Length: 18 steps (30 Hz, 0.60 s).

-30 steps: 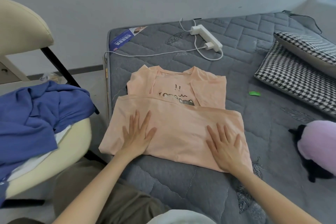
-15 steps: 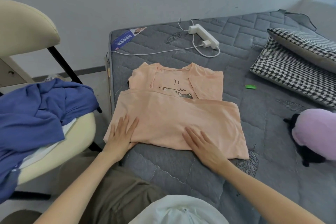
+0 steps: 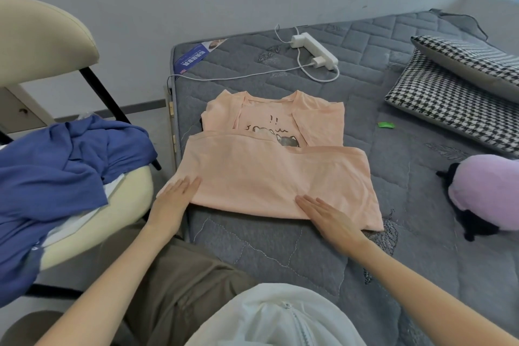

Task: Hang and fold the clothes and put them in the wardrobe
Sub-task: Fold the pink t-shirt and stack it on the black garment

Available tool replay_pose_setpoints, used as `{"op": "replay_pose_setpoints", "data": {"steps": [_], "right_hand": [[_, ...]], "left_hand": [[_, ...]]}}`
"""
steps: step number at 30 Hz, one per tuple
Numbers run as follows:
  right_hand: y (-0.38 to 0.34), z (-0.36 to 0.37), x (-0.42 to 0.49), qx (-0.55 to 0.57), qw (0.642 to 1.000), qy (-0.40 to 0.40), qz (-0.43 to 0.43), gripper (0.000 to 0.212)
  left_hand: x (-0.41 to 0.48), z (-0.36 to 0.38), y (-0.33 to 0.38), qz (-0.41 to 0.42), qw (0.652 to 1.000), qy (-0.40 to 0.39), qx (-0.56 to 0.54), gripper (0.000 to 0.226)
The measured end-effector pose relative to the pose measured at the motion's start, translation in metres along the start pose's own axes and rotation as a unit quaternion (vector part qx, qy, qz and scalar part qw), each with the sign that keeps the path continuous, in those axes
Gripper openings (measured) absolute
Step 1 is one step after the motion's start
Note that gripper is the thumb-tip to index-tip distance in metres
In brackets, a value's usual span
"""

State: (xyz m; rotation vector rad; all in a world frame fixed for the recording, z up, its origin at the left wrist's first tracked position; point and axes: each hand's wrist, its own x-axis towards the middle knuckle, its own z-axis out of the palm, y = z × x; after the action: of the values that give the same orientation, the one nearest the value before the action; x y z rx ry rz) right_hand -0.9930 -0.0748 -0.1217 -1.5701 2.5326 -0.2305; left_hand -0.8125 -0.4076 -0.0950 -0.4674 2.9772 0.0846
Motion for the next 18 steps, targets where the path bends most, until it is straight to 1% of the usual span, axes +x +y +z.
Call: {"op": "replay_pose_setpoints", "data": {"steps": [1, 2, 4, 6, 8, 9, 10, 12, 13, 14, 15, 17, 18], "right_hand": [[-0.004, 0.001, -0.001, 0.006, 1.000, -0.008, 0.013, 0.051], [-0.005, 0.003, -0.001, -0.002, 1.000, -0.005, 0.020, 0.050], [-0.006, 0.006, -0.005, -0.021, 0.999, 0.001, 0.040, 0.055], [-0.007, 0.004, -0.009, -0.023, 0.998, 0.000, 0.063, 0.056], [-0.001, 0.007, -0.016, -0.017, 0.997, 0.014, 0.076, 0.054], [0.002, 0.007, -0.019, -0.024, 0.996, 0.023, 0.078, 0.054], [0.006, 0.008, -0.022, -0.029, 0.997, 0.025, 0.074, 0.053], [0.011, 0.010, -0.027, -0.032, 0.997, 0.031, 0.060, 0.048], [0.012, 0.010, -0.029, -0.031, 0.998, 0.036, 0.051, 0.044], [0.013, 0.009, -0.030, -0.025, 0.998, 0.047, 0.041, 0.042], [0.016, 0.009, -0.030, -0.014, 0.997, 0.070, 0.027, 0.045], [0.018, 0.007, -0.032, 0.008, 0.994, 0.110, 0.005, 0.052], [0.018, 0.005, -0.032, 0.010, 0.992, 0.128, -0.001, 0.046]], "left_hand": [[0.002, -0.002, 0.005, -0.019, 0.999, -0.040, 0.013, 0.079], [0.004, -0.002, 0.012, 0.000, 0.998, -0.052, 0.023, 0.080], [0.005, 0.007, 0.030, 0.085, 0.996, -0.030, 0.020, 0.084], [0.009, 0.017, 0.045, 0.146, 0.988, -0.007, 0.045, 0.099], [0.015, 0.026, 0.054, 0.136, 0.987, -0.009, 0.081, 0.111], [0.016, 0.026, 0.056, 0.130, 0.987, -0.009, 0.089, 0.110], [0.017, 0.028, 0.055, 0.135, 0.987, -0.003, 0.090, 0.102], [0.016, 0.029, 0.050, 0.140, 0.985, 0.043, 0.096, 0.078], [0.015, 0.027, 0.048, 0.137, 0.985, 0.060, 0.089, 0.075], [0.013, 0.026, 0.046, 0.139, 0.985, 0.068, 0.075, 0.078], [0.011, 0.024, 0.044, 0.143, 0.986, 0.066, 0.059, 0.078], [0.008, 0.021, 0.043, 0.147, 0.985, 0.077, 0.037, 0.068], [0.008, 0.022, 0.042, 0.147, 0.985, 0.087, 0.015, 0.064]]}}
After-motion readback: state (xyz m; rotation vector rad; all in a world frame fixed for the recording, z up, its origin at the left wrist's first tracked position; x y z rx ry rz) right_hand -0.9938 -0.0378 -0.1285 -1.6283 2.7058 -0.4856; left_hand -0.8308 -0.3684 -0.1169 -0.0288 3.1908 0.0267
